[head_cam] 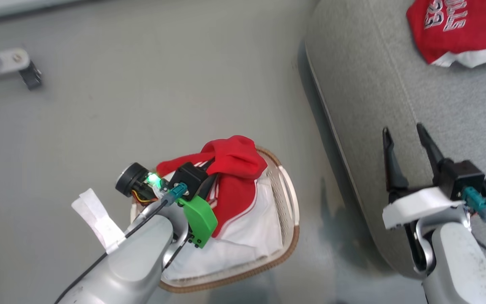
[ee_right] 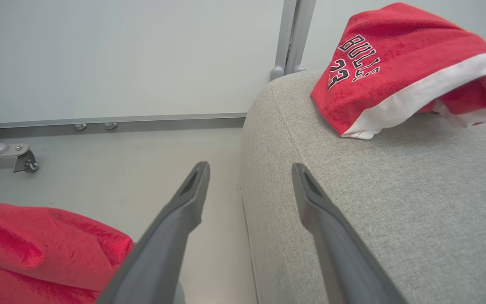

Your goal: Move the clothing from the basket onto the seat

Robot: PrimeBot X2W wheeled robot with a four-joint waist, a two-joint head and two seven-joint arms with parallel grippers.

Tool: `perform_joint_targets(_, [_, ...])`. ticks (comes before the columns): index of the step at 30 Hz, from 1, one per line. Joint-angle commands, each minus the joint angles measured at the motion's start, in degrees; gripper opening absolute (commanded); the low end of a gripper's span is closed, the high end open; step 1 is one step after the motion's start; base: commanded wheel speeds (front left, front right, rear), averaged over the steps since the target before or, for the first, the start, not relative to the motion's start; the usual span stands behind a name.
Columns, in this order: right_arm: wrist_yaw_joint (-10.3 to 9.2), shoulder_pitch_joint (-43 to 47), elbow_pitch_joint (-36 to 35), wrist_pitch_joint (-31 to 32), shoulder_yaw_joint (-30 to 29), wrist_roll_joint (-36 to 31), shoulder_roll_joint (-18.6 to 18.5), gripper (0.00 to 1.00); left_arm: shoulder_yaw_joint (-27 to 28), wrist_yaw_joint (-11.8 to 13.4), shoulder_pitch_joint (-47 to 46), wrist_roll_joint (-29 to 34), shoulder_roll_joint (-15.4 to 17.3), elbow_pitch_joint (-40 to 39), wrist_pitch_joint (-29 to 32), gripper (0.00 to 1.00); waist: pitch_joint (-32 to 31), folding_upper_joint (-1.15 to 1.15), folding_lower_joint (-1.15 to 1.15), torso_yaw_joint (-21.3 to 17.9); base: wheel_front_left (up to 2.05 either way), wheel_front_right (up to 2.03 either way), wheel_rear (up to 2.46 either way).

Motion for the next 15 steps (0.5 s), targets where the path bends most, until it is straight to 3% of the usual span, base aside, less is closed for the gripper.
perform_joint_targets(1, [-0.08, 1.9, 0.5, -0.1, -0.1, -0.4, -0.2, 1.00, 0.0, -0.1, -0.1, 1.0, 0.8, -0.7, 0.0, 0.00, -10.8, 0.67, 0.00, 3.4, 0.00, 0.00, 0.00])
perform_joint_targets(15, [-0.08, 7.0, 2.4, -0.1, 1.8, -1.8, -0.2, 1.00, 1.7, -0.7, -13.3, 2.4, 5.6, -7.2, 2.7, 0.00, -19.9, 0.67, 0.00, 3.4, 0.00, 0.00, 0.00])
